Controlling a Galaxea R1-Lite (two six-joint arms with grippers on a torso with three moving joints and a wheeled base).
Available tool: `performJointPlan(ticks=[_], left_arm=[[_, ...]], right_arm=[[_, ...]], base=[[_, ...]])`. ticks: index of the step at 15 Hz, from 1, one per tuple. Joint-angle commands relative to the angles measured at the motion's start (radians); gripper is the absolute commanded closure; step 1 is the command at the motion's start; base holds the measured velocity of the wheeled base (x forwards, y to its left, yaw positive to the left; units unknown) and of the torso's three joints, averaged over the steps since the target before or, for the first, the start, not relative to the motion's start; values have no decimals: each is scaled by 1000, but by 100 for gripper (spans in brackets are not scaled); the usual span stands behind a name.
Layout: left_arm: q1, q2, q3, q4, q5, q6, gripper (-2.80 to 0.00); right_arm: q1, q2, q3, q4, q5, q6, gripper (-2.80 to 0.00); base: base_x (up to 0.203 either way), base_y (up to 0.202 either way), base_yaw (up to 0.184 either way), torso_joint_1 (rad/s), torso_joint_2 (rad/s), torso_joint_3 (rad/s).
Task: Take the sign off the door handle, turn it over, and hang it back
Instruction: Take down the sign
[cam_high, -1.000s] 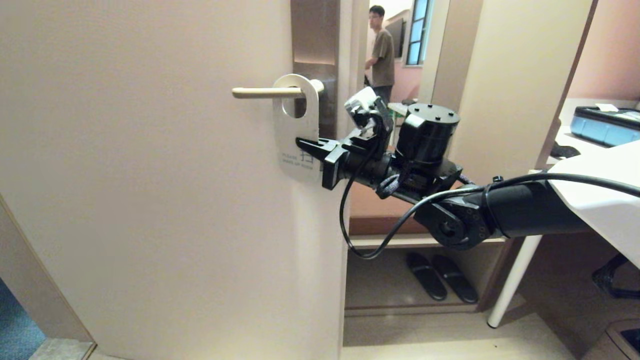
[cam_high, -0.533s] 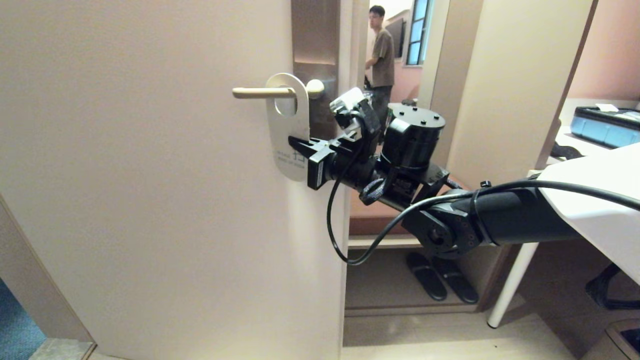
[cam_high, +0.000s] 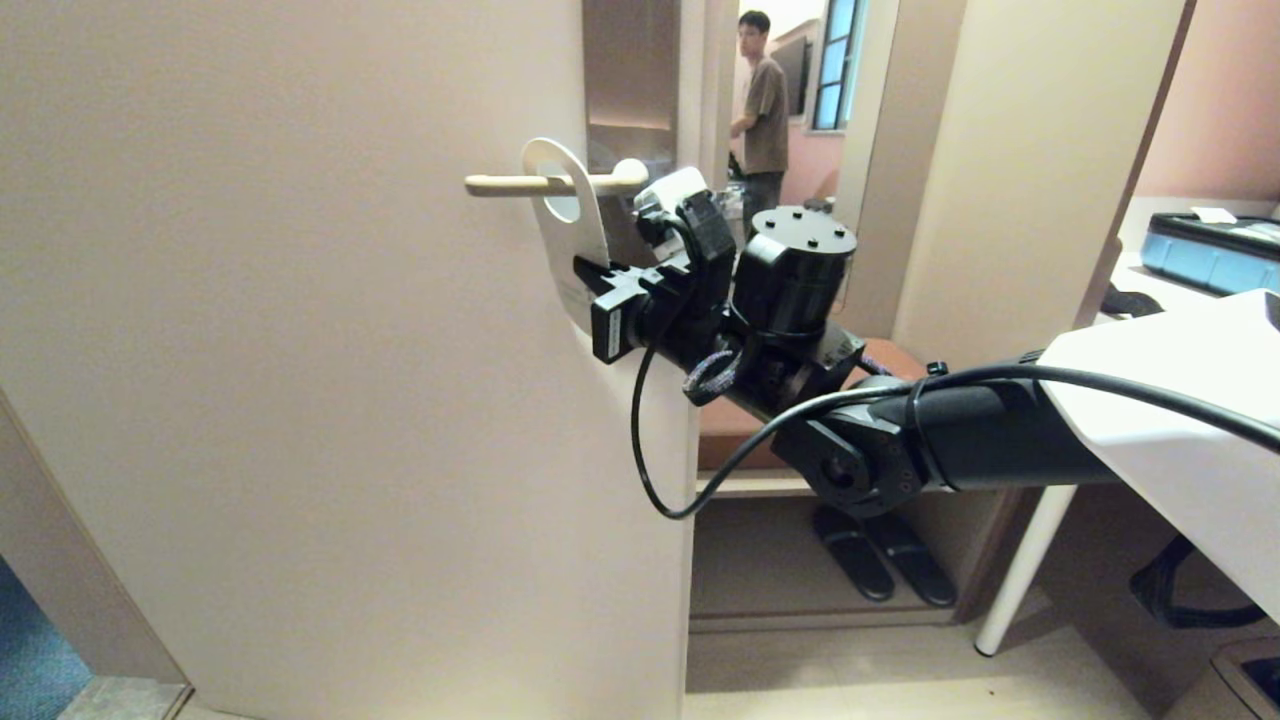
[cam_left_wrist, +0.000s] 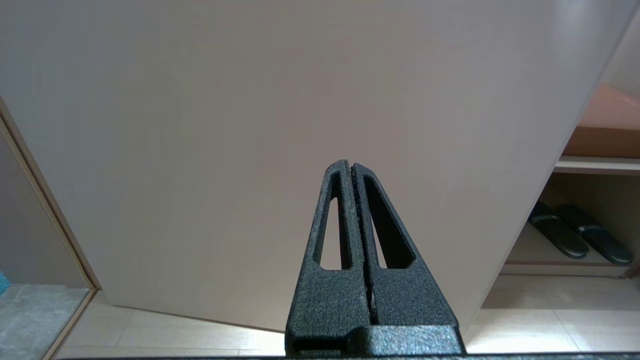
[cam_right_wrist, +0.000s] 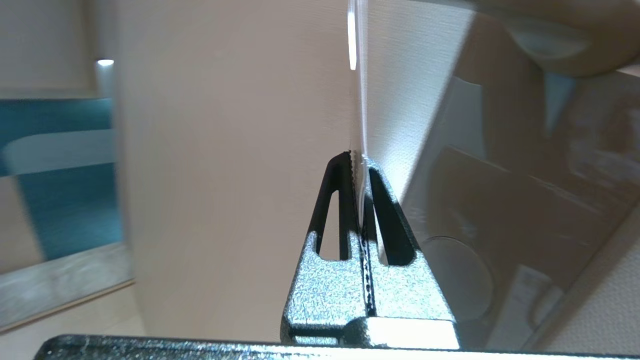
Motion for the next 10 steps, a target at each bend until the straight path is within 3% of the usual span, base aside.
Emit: performJointPlan(ticks=[1,10], left_arm=[[0,0,0,-1,1,-1,0],[0,0,0,-1,1,-1,0]], right_arm=[[3,5,-1,-6,-25,-3,0],[46,42,-90,24,-126,-8,0]], base=[[0,0,0,0,0,0],[0,0,0,0,0,0]])
